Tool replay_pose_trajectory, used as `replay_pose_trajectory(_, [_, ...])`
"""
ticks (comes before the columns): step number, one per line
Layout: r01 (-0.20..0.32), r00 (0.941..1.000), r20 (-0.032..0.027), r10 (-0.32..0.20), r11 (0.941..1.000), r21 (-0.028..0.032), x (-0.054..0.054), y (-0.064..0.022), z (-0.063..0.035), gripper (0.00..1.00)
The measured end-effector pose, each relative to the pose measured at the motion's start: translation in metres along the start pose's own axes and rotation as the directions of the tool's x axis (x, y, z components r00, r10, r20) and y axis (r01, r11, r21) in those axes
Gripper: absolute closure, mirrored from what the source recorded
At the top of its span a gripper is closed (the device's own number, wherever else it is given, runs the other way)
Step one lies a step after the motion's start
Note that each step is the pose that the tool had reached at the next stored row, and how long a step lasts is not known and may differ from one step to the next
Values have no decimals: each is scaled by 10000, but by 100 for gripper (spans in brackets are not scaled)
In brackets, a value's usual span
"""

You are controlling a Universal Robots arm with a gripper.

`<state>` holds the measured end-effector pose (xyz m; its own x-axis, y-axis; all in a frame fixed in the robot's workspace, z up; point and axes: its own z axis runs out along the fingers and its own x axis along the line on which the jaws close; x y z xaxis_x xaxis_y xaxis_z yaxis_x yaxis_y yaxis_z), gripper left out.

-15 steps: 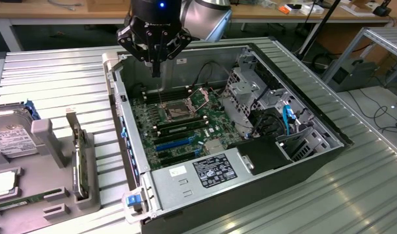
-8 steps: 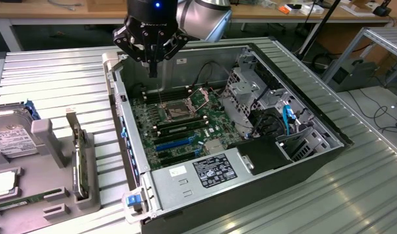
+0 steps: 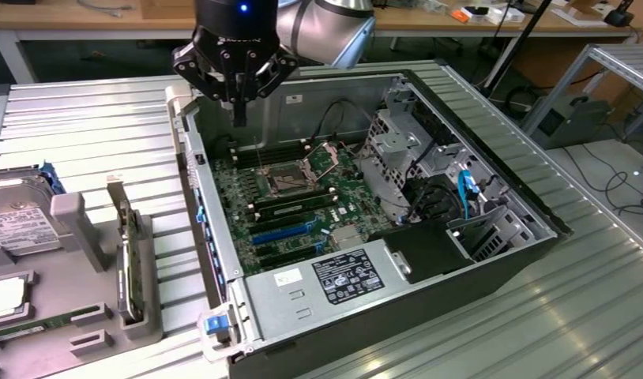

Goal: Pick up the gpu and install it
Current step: 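Reach for the gpu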

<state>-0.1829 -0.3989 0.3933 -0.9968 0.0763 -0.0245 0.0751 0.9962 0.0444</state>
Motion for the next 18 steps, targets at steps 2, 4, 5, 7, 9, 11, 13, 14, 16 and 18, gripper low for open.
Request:
replay_pose_trajectory(2, [1,10000,0,-1,10000,1,18,-2,-1,89])
replay_pose_trajectory(4, [0,10000,-1,0,10000,1,34,-3,-1,89])
replay_pose_trajectory(5, [0,10000,0,0,10000,0,45,-4,-1,89])
replay_pose_trajectory(7, [0,10000,0,0,10000,1,75,-6,-2,89])
replay_pose_trajectory(9, [0,10000,0,0,10000,0,108,-8,-3,89])
replay_pose_trajectory(11, [1,10000,0,-1,10000,0,139,-11,-4,89])
replay_pose_trajectory(13, [0,10000,0,0,10000,0,182,-14,-5,89])
replay_pose_trajectory(14, [0,10000,-1,0,10000,1,199,-15,-6,89])
replay_pose_trajectory(16, [0,10000,0,0,10000,0,226,-17,-6,89])
replay_pose_trajectory(18, [1,10000,0,-1,10000,0,248,-19,-7,89])
